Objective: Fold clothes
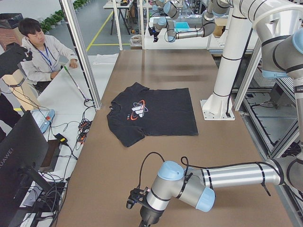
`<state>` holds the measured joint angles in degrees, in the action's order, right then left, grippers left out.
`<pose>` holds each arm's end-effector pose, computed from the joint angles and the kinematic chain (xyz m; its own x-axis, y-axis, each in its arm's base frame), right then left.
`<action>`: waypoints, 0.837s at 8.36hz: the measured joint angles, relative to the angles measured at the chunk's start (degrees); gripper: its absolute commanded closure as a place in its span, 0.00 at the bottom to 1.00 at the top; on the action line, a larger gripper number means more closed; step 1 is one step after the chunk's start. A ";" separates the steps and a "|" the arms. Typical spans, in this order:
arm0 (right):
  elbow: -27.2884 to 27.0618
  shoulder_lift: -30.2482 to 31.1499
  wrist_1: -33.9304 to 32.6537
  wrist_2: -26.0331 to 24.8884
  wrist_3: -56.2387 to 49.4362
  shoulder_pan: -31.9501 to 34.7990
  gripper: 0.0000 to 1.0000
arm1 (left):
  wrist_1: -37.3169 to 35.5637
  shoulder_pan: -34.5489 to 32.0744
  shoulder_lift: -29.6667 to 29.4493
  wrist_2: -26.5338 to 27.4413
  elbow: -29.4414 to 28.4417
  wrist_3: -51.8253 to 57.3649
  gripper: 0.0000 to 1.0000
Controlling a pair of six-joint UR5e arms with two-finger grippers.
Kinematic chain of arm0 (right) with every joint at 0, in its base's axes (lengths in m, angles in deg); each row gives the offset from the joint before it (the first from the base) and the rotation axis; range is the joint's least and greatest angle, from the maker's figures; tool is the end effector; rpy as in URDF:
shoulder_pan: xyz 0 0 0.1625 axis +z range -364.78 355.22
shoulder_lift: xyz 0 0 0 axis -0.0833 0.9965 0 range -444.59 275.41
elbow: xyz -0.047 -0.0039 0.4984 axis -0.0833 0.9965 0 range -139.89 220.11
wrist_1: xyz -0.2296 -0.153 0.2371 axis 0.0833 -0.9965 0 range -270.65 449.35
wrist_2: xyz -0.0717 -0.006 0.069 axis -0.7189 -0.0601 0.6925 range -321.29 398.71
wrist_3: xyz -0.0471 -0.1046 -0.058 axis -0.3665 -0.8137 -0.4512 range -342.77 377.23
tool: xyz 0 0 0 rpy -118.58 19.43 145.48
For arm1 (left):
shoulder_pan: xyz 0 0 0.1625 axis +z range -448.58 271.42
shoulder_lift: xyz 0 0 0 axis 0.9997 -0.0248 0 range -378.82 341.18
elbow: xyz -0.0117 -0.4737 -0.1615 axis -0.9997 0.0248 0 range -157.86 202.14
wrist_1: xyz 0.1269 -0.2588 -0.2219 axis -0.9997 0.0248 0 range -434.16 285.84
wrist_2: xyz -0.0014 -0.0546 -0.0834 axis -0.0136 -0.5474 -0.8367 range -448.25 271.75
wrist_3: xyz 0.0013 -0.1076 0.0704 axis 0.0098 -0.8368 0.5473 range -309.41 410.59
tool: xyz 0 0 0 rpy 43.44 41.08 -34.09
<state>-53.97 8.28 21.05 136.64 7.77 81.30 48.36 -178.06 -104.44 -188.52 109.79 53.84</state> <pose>0.0842 -0.4615 0.7337 0.9607 -0.2706 0.0615 0.2238 0.8865 0.4049 -0.1063 -0.4437 0.7719 0.9812 0.1374 -0.1356 -0.0639 0.8940 0.4436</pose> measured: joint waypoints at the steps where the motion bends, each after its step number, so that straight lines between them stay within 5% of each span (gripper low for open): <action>1: -0.22 -0.03 0.00 0.32 -0.01 -0.02 0.06 | -0.03 -0.03 0.00 -0.47 0.36 0.00 0.00; 7: -4.23 -0.64 -0.18 1.17 0.40 -0.12 0.06 | -0.17 -0.09 -1.09 -2.77 1.50 -0.63 0.00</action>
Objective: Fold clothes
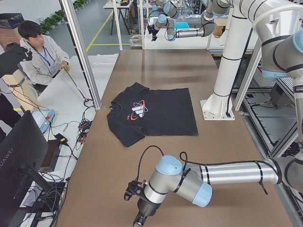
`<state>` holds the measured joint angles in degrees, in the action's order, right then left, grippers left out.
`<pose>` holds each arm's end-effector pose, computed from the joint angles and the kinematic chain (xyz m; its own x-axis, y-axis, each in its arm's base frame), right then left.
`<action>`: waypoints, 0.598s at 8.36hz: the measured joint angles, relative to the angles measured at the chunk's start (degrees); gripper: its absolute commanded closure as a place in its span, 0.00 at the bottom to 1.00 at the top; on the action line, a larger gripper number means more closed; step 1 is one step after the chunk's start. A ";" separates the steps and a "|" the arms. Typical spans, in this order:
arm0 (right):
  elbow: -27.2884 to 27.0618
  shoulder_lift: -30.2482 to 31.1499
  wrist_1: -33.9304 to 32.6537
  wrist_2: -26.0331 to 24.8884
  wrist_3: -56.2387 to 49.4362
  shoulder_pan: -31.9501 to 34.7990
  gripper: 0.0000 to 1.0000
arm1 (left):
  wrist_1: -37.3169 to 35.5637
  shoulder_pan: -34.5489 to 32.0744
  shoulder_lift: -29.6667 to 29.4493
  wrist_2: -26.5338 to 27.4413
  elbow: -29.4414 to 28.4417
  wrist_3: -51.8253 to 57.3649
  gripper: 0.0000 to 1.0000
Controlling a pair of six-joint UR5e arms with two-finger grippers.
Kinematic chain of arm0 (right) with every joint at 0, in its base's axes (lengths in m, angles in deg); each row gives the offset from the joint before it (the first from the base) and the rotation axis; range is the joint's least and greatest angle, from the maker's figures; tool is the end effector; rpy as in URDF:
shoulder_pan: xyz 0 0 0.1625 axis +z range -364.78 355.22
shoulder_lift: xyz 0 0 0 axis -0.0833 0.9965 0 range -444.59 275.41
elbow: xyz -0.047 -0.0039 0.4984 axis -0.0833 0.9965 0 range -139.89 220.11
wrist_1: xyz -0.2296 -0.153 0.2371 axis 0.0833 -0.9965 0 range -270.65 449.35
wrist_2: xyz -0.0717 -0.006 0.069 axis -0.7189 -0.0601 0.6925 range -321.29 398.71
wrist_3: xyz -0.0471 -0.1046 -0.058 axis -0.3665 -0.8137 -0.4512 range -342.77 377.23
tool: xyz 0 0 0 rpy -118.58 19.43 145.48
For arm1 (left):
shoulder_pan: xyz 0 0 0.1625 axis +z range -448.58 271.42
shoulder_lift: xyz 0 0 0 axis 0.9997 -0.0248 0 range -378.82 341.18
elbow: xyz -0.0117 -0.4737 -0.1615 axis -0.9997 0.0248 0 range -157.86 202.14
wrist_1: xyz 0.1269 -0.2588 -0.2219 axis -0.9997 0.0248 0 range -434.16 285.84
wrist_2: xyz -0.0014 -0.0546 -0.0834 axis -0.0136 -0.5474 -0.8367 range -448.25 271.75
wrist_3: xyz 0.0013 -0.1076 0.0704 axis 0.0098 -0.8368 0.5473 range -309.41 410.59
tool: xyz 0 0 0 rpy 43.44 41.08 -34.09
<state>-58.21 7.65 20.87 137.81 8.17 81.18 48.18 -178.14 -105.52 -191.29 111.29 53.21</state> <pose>0.0800 -0.4709 0.6931 0.9577 -0.2800 0.0655 0.2159 0.8505 0.4796 -0.1007 -0.4565 0.7501 0.9720 0.1542 -0.1770 -0.0512 0.8752 0.4811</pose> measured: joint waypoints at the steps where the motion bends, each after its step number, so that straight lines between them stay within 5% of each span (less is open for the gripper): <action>1: -0.21 -0.04 0.00 -0.05 0.23 0.00 0.06 | -0.31 0.00 -1.81 0.21 -0.01 -0.22 0.00; 5: -0.11 -0.61 0.03 -0.06 -0.12 -0.07 0.06 | 0.20 0.12 -4.56 0.16 0.53 -0.62 0.00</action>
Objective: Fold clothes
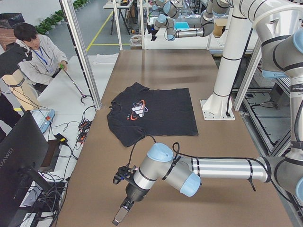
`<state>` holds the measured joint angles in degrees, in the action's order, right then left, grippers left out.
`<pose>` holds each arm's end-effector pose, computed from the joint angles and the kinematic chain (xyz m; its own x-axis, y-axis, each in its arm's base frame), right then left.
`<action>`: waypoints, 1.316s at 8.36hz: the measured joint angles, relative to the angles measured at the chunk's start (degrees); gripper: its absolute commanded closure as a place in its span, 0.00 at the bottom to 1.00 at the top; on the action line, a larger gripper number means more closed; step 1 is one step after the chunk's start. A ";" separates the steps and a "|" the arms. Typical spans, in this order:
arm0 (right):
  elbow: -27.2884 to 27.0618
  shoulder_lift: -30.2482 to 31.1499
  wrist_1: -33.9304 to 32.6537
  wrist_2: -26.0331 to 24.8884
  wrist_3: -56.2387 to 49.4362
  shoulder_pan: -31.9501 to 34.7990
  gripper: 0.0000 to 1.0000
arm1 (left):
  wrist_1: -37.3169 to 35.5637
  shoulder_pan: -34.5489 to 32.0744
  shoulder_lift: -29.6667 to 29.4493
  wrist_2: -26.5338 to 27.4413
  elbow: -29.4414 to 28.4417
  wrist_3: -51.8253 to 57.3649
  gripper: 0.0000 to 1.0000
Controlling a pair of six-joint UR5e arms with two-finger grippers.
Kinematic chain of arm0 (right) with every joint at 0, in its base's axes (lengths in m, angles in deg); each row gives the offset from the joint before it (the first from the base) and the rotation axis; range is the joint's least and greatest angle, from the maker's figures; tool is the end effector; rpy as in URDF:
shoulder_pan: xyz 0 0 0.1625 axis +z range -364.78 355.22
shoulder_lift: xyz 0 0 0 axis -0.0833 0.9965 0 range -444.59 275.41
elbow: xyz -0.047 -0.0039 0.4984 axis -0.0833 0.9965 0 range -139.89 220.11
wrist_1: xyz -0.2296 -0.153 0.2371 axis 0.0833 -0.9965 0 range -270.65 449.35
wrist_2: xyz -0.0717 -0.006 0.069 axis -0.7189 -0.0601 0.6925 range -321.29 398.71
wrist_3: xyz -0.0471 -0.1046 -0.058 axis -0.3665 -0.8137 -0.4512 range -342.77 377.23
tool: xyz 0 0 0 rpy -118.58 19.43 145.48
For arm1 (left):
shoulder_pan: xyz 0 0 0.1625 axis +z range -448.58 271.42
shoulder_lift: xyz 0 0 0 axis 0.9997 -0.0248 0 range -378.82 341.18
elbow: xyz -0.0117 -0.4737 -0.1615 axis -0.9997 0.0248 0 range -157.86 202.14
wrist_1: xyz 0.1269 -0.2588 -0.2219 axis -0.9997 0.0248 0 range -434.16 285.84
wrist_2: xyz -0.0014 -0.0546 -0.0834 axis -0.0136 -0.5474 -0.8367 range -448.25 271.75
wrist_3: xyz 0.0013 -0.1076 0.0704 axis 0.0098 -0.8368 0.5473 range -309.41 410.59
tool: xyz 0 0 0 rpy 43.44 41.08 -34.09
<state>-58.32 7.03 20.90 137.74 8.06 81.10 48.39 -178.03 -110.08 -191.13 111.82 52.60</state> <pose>0.0791 -0.4768 0.6870 0.9571 -0.2833 0.0607 0.2185 0.8433 0.4910 -0.0998 -0.5027 0.7070 0.9727 0.1615 -0.1664 -0.0421 0.8287 0.5581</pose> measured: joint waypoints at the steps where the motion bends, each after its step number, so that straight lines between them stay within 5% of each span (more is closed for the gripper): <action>1: 0.15 -0.02 0.04 -0.04 -0.05 -0.02 0.06 | 0.15 0.12 -0.29 -0.10 0.15 0.08 0.00; 6: 1.32 -4.09 -0.64 -0.17 3.34 -4.04 0.06 | -0.41 6.89 -9.25 -0.99 -4.28 0.01 0.00; 11: 4.72 -13.03 -0.23 4.41 34.03 -19.27 0.07 | -0.49 16.34 -22.03 -7.88 -13.51 -17.37 0.00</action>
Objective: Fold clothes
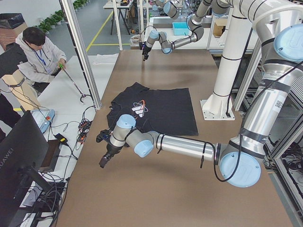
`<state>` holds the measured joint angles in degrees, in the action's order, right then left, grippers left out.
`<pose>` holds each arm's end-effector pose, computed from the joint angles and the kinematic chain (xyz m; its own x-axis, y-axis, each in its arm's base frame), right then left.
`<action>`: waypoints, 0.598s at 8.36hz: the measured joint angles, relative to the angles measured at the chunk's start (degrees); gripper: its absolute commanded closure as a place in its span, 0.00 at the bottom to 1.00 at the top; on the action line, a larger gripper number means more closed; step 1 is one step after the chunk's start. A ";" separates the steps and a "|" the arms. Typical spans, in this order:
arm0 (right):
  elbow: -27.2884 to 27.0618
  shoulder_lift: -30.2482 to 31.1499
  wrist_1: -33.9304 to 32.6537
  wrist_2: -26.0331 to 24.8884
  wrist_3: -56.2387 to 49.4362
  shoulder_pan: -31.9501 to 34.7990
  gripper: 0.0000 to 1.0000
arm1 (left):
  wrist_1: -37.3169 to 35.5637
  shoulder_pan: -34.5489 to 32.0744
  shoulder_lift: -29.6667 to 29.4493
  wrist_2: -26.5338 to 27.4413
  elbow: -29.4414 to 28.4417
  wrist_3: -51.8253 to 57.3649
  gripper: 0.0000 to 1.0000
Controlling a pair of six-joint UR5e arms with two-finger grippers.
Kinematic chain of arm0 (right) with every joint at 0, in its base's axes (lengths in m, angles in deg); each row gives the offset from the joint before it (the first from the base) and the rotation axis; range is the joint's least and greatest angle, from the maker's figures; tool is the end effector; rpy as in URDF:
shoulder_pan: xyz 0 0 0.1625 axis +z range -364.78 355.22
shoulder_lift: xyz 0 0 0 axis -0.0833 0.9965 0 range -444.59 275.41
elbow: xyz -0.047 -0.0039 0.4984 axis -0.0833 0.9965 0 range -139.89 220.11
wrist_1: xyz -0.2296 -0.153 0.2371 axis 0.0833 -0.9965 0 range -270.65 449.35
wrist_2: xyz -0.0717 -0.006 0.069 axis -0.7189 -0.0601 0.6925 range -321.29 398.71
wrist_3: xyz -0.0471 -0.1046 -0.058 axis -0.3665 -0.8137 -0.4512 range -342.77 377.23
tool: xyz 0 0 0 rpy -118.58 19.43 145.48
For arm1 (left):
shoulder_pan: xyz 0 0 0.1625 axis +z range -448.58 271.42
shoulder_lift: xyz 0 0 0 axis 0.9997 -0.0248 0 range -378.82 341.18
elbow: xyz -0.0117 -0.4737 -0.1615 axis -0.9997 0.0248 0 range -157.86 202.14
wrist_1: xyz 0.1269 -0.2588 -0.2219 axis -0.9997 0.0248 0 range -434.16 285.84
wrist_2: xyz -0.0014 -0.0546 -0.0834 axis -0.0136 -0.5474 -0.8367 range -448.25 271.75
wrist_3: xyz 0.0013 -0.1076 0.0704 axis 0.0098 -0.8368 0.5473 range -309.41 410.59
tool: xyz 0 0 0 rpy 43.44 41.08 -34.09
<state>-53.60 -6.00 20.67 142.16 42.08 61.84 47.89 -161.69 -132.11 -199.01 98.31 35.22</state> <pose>-0.1353 -0.5735 0.6062 0.8945 -0.1549 0.4195 -0.0625 0.8856 0.4603 0.1154 -0.6820 0.5907 0.8546 0.2888 -0.4316 0.0093 0.8224 0.5688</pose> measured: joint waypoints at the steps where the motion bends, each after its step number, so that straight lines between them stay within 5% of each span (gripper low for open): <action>1: 0.07 -1.80 0.10 0.20 6.36 -3.03 0.07 | 0.04 2.56 -1.22 -0.27 -0.44 -4.75 0.00; 5: 0.23 -4.33 1.75 0.01 13.19 -8.36 0.06 | 1.09 10.90 -6.79 -2.13 -4.50 -14.86 0.00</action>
<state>-53.37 -10.33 22.42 142.17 55.27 53.48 48.98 -150.79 -138.90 -201.14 93.81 20.36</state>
